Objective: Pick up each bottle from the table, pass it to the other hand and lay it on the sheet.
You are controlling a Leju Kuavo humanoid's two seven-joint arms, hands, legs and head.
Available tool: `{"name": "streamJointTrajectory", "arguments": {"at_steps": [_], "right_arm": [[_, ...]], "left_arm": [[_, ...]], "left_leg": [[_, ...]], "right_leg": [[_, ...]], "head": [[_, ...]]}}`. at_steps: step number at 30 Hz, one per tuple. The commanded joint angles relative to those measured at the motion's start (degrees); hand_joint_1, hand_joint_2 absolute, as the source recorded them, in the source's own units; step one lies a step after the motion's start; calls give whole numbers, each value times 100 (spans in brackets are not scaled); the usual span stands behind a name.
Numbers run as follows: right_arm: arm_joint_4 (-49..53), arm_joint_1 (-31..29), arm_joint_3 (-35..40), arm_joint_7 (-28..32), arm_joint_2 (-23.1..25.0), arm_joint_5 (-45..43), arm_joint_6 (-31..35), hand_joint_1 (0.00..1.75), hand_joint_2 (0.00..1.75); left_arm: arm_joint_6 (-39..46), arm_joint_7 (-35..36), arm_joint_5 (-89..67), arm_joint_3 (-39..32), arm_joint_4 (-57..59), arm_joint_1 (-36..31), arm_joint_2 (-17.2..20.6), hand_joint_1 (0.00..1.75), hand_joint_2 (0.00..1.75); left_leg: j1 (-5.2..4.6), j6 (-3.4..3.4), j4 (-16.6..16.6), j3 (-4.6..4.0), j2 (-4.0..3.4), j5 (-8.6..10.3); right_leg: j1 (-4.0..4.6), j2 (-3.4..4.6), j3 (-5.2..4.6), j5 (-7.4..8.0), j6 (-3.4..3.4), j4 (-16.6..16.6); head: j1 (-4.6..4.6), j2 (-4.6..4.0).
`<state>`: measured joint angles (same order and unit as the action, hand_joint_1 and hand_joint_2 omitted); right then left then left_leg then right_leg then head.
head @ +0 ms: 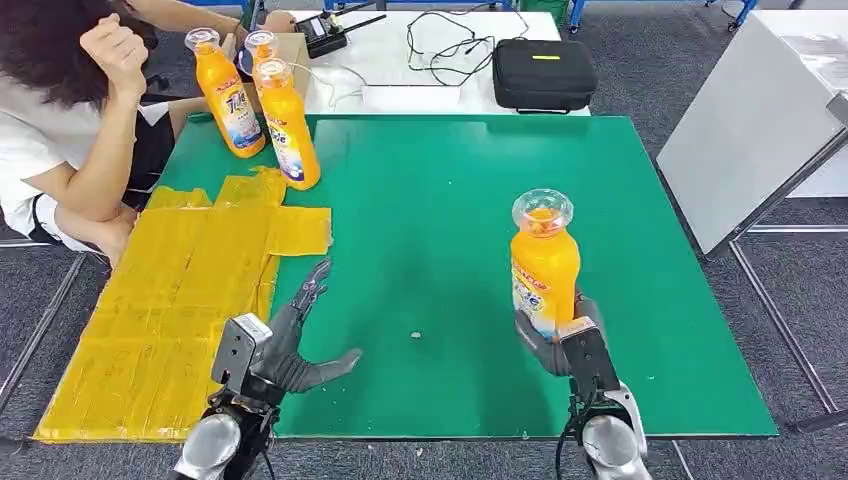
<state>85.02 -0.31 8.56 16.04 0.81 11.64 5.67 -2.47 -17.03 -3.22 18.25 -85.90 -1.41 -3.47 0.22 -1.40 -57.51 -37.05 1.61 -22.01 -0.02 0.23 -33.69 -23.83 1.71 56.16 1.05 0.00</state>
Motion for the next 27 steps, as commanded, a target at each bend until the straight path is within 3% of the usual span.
{"name": "streamJointTrajectory", "arguments": {"at_steps": [1,6,17,22,27], "right_arm": [[-891,-359,1201,226,598,-337,-392,175,175],[-1017,-492,1692,300,596,-180,-229,175,175],[-1003,-517,1721,306,563,-170,-208,175,175],[-1118,-731,2136,471,595,355,192,175,175],[-1297,-843,2240,464,601,262,373,175,175]], "left_arm": [[-29,35,305,459,258,-538,205,0,175],[-87,63,519,531,172,-649,276,0,175],[-94,62,528,560,182,-657,287,0,175],[-292,-3,758,714,144,-799,305,0,175],[-517,-47,964,889,-20,-822,384,0,175]], "left_leg": [[3,9,3,20,-31,-8],[3,7,3,9,-18,-4],[-1,10,0,7,-16,-7],[0,11,-4,5,-20,-8],[1,7,0,-3,-14,-2]], "right_leg": [[5,18,15,-2,-4,-5],[2,7,5,-3,-2,-1],[0,4,8,-9,-3,-1],[1,5,4,-9,-4,2],[0,3,-5,-4,-3,0]], "head": [[2,0],[0,0],[0,0],[0,0],[0,0]]}}
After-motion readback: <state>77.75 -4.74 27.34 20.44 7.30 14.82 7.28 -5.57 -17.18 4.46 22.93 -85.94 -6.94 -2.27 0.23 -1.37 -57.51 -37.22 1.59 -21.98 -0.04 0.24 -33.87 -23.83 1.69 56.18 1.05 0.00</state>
